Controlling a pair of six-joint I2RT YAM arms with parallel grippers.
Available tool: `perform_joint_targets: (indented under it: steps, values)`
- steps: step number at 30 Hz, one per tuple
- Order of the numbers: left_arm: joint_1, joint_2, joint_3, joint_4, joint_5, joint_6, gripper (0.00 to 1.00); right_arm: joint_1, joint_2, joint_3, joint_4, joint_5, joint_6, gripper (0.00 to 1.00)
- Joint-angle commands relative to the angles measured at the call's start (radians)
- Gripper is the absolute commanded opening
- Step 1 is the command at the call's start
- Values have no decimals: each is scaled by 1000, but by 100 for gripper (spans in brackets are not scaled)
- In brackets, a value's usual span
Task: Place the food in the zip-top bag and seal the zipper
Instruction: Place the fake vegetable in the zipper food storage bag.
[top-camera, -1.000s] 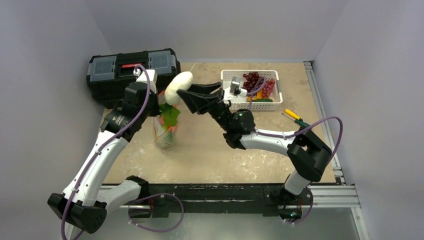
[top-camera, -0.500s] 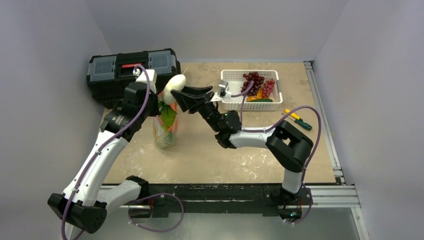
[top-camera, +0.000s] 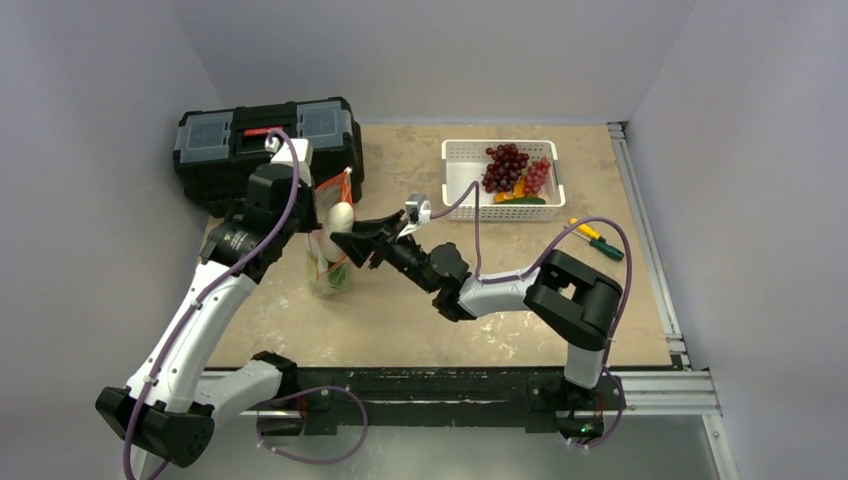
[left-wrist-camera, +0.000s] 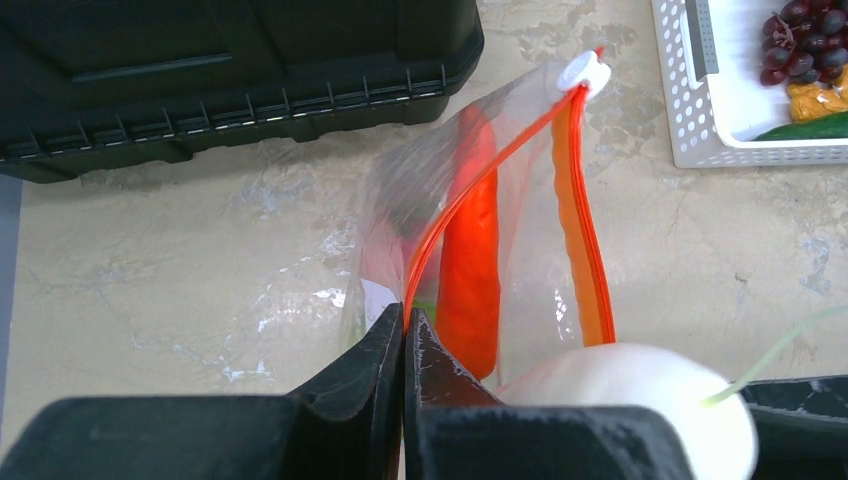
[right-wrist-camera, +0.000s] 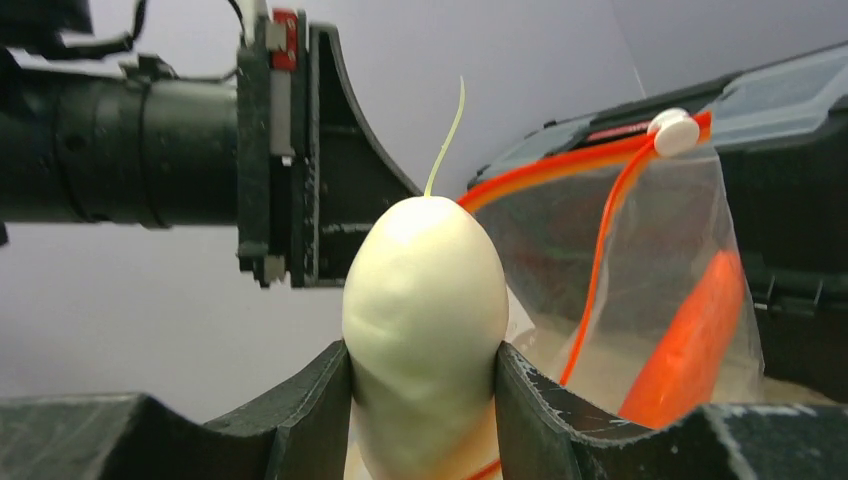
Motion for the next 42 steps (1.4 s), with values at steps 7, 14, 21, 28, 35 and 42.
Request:
perform_joint_targets:
  steps: [7,14,21,28,35,42]
  values:
    - [14,-8,18,39,4,-7,0,9,-81,96,-454,8,60,21]
    - [15,-7,19,35,-2,-7,0,8,-66,290,-819,6,98,49]
    - [15,-9,17,38,-5,-7,0,8,-76,436,-1097,12,99,73]
    - [14,-6,16,38,-7,-6,0,9,-150,449,-1227,67,21,79]
    - [16,-6,17,35,-11,-5,0,8,-225,426,-1273,134,-73,79]
    - [16,4,14,37,-3,-7,0,-17,-287,419,-1365,214,-121,80]
